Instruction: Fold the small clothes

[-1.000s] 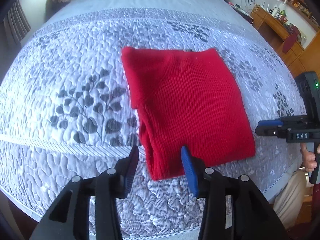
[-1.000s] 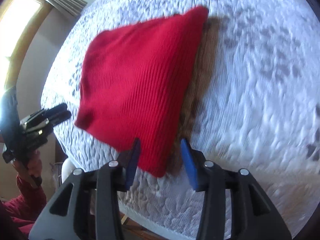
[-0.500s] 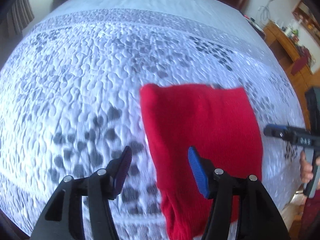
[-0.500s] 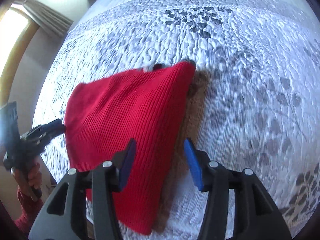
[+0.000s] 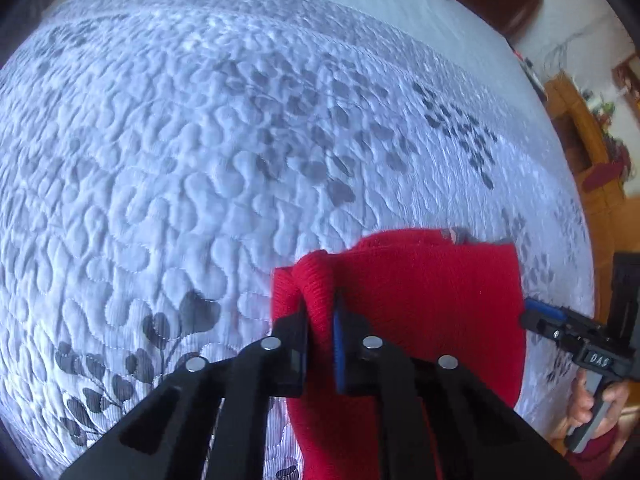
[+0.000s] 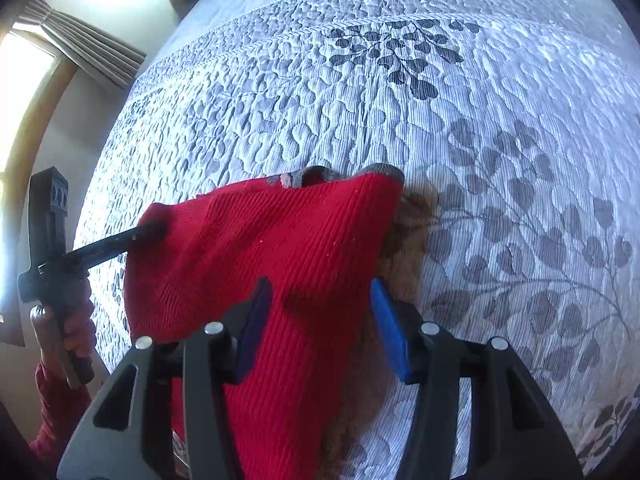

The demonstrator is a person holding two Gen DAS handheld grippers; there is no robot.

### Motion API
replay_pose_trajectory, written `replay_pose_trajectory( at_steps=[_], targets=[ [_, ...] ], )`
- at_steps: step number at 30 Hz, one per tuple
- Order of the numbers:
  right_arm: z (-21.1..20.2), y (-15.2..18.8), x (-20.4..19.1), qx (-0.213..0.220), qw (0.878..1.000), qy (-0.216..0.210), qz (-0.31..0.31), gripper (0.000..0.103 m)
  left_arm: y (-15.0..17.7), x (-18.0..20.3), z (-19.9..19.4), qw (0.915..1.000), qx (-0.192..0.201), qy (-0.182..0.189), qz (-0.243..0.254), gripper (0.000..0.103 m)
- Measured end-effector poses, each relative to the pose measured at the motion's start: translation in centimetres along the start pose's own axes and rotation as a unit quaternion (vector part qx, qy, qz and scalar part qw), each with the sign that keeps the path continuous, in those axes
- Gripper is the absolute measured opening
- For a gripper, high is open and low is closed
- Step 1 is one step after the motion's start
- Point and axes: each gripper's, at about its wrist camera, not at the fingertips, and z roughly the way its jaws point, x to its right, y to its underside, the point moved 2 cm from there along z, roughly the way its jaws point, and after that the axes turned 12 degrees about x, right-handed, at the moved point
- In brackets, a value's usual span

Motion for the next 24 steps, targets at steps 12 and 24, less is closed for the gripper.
replay_pose_trajectory(
  at_steps=[12, 24],
  targets=[
    [0.2, -0.7, 1.0, 0.002, 1.0, -0.011, 0.017, 0.055, 0.7, -0.9, -1.4, 0.9995, 0.021, -0.02, 0.009, 0.051],
    [-0.3, 2.0, -0.5, -0.037, 0.999, -0.025, -0.022, 0.063, 5.0, -1.3, -1.1, 0.9986, -0.038, 0.036, 0.0, 0.072]
  ],
)
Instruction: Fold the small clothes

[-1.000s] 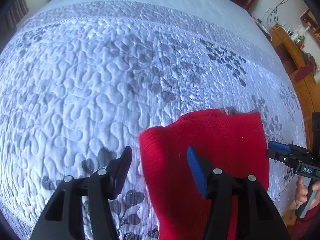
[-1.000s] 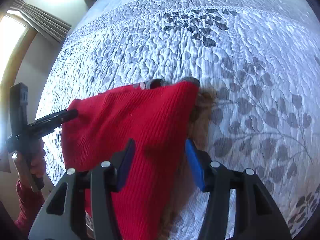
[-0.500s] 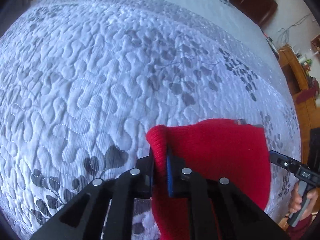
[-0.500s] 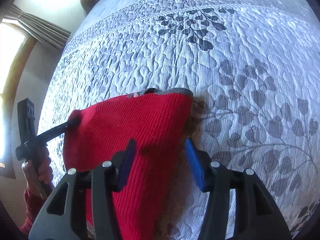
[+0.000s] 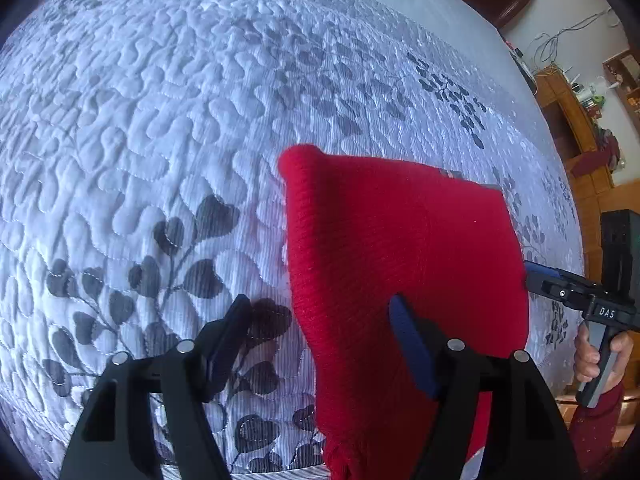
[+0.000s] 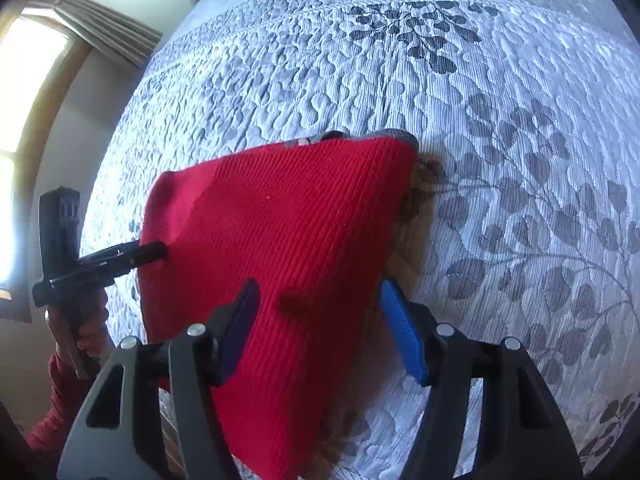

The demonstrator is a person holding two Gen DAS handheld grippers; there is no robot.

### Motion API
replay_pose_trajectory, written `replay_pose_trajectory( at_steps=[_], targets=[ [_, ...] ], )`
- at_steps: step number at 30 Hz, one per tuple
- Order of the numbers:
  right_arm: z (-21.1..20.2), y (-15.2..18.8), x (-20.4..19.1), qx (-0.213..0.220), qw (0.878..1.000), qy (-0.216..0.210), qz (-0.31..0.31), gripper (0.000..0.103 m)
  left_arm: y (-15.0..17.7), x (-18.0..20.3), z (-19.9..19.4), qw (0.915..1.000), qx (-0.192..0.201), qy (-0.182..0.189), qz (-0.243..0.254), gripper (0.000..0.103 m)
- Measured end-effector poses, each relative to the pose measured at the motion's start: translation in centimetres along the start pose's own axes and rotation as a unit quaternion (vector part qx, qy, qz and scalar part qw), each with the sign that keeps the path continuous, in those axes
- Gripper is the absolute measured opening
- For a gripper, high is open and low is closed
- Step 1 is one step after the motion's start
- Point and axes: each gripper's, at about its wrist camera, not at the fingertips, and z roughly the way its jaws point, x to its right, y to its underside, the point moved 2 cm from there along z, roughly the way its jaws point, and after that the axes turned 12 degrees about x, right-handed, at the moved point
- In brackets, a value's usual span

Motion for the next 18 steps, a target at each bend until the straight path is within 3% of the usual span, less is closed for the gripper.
replay_pose_trajectory(
  at_steps=[8, 13, 15, 18],
  targets=[
    [0.9, 0.9, -0.1, -0.017, 1.0, -0.012, -0.005, 0.063, 0.6, 1.3, 1.9, 0.9968, -0.033, 0.07, -0.022, 0.073],
    [2.3, 1.5, -0.1, -0.03, 0.999, -0.028, 0.005, 0.065, 0.6, 1.8, 2.9, 0.9962, -0.036, 0.076, -0.02, 0.079],
    [2.8, 1.7, 0.1, -0.031, 0.999, -0.036, 0.015, 0.065, 0.3, 1.9, 2.9, 0.9938, -0.034, 0.101, -0.033, 0.067],
    [3.9, 1.8, 1.0, -0.03, 0.996, -0.059, 0.052, 0.064, 0.1, 1.5, 3.3, 0.9927, -0.032, 0.104, -0.052, 0.055]
  ],
)
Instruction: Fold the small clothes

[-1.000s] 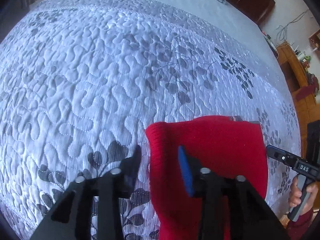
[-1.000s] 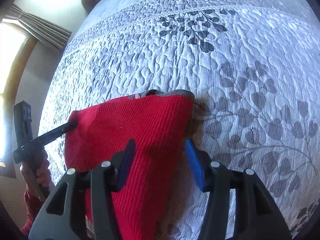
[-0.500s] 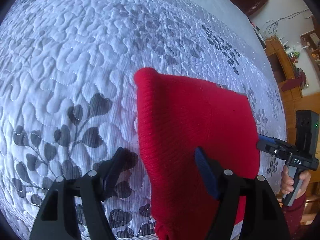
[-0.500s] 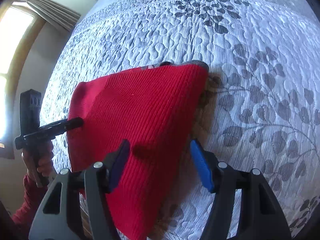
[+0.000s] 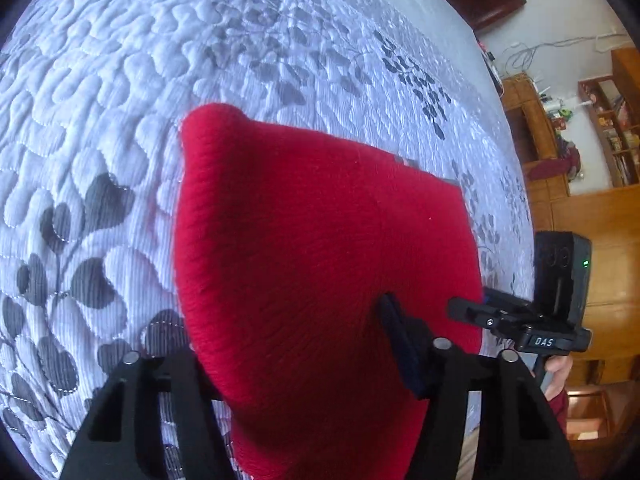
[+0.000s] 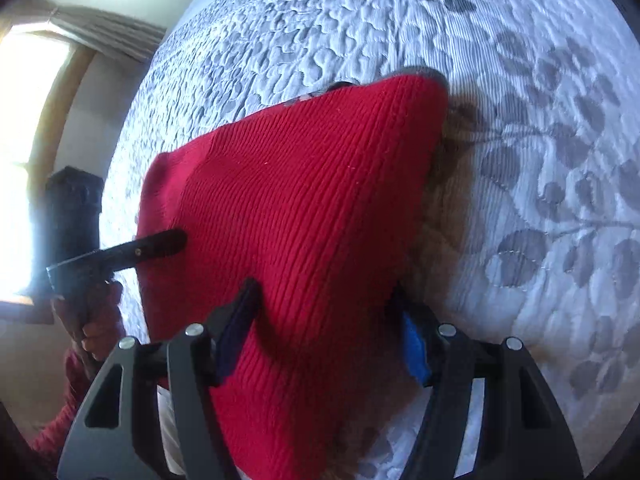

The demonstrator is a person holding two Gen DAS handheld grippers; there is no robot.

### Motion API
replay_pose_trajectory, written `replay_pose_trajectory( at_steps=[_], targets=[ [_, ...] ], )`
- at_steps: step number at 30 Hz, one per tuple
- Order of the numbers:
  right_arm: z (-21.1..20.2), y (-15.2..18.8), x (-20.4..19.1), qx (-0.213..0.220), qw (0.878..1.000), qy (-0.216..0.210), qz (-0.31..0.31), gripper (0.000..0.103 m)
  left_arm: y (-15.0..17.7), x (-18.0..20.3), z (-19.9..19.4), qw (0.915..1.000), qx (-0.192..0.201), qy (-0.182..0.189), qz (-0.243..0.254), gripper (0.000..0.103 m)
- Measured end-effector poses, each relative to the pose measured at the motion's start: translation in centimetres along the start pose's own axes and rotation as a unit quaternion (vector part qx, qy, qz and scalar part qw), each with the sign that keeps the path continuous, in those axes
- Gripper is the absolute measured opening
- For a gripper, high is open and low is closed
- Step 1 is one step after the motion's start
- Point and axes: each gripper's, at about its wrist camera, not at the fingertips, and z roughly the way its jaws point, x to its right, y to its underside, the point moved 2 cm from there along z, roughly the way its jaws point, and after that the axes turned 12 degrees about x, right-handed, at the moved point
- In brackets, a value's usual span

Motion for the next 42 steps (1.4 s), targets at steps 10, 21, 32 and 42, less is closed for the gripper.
replay_pose_trajectory(
  at_steps=[10, 21, 32, 42],
  targets=[
    [-3.1, 0.9, -0.6, 0.038, 0.999, -0.03, 0.003, 0.031, 1.4, 1.7, -1.6, 0.999, 0.038, 0.014, -0.021, 0.032],
    [-15.1, 4.0, 2.3, 0.05, 0.998, -0.043, 0.005, 0.03, 6.3, 14.1, -3.0, 0.9984, 0.02, 0.045, 0.029, 0.031],
    [-18.9, 0.9, 16.0, 0.064, 0.996, 0.026, 0.064, 0.035, 5.7, 23.3, 9.0, 0.9952, 0.017, -0.01, 0.095, 0.034],
    [-20.7, 6.9, 18.7, 0.108, 0.99, -0.011, 0.092, 0.066, 8.6, 21.2, 9.3, 0.9943, 0.015, -0.062, 0.085, 0.054]
  ],
)
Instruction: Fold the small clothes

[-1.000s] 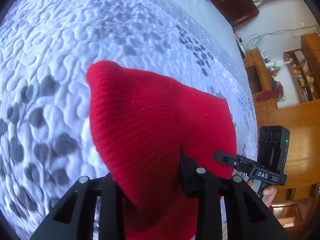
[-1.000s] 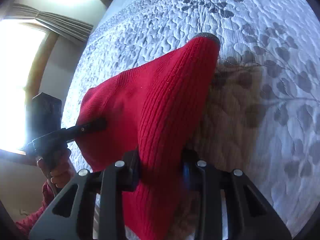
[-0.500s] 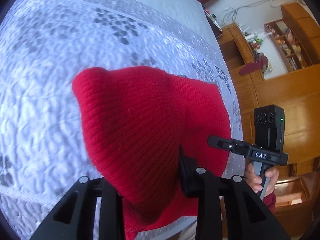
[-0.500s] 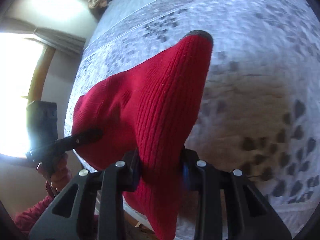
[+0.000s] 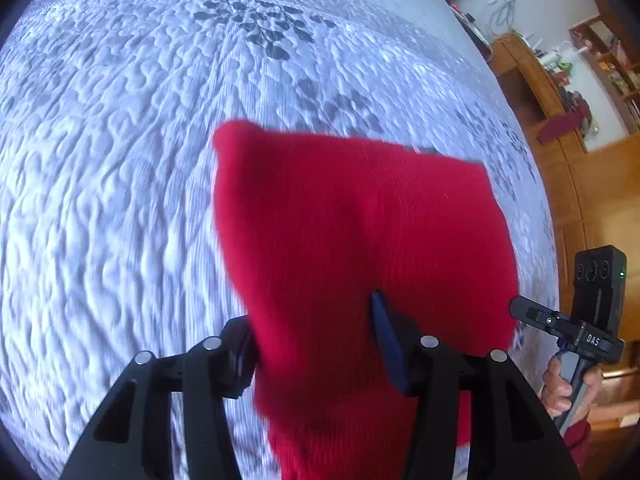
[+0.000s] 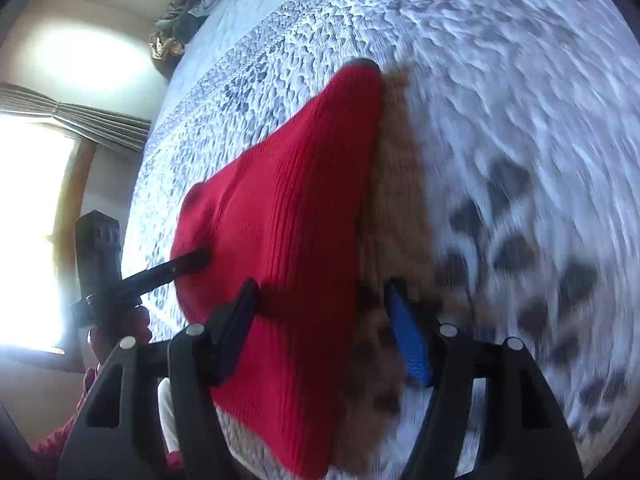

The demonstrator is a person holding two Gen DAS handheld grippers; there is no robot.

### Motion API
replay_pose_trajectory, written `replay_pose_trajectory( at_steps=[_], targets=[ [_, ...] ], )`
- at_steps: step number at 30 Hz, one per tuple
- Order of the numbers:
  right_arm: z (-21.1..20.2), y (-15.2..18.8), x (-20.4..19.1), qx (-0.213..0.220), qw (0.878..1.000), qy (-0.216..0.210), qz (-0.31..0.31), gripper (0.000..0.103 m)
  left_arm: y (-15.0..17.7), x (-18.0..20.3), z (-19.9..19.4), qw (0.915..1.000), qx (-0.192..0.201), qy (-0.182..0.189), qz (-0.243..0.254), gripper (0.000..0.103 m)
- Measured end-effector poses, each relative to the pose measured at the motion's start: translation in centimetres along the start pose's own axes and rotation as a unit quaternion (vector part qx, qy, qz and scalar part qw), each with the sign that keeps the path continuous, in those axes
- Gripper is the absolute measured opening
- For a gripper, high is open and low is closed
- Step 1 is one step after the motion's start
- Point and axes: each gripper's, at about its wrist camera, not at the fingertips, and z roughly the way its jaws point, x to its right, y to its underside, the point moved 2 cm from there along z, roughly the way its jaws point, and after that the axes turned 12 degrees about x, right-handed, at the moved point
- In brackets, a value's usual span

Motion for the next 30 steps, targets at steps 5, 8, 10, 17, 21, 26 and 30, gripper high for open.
replay_pose_trajectory(
  at_steps=[5, 8, 10, 17, 21, 26, 30],
  targets=[
    [-2.7, 6.1, 0.3, -0.03, 1.0, -0.004, 0.0, 0.066, 4.6, 0.4, -3.1, 0.9998, -0.01, 0.004, 0.017, 0.058],
    [-2.9, 9.0, 0.2, -0.044, 0.999, -0.016, 0.016, 0.064, 6.9, 1.1, -3.5, 0.9995, -0.011, -0.001, 0.03, 0.059],
    [-2.5, 10.2, 0.0, -0.049, 0.999, -0.017, 0.014, 0.052, 8.1, 1.2, -3.2, 0.999, -0.013, -0.022, 0.037, 0.059],
    [-2.3, 11.4, -0.8, -0.049, 0.999, -0.001, 0.018, 0.013, 9.6, 1.3, -2.9, 0.9986, -0.019, -0.039, 0.031, 0.04],
    [-4.6, 10.5, -1.4, -0.03, 0.999, 0.016, -0.005, 0.012, 10.2, 1.6, -3.4, 0.9979, -0.029, -0.046, 0.034, 0.035],
    [-1.4, 11.7, 0.1, -0.057, 0.996, 0.066, -0.016, 0.012, 11.4, 1.8, -2.5, 0.9951, -0.017, -0.062, 0.075, 0.037],
    [-1.8, 12.3, 0.0, -0.037, 0.997, 0.071, -0.024, 0.015, 11.0, 1.3, -2.6, 0.9966, -0.021, -0.045, 0.066, 0.038]
  ],
)
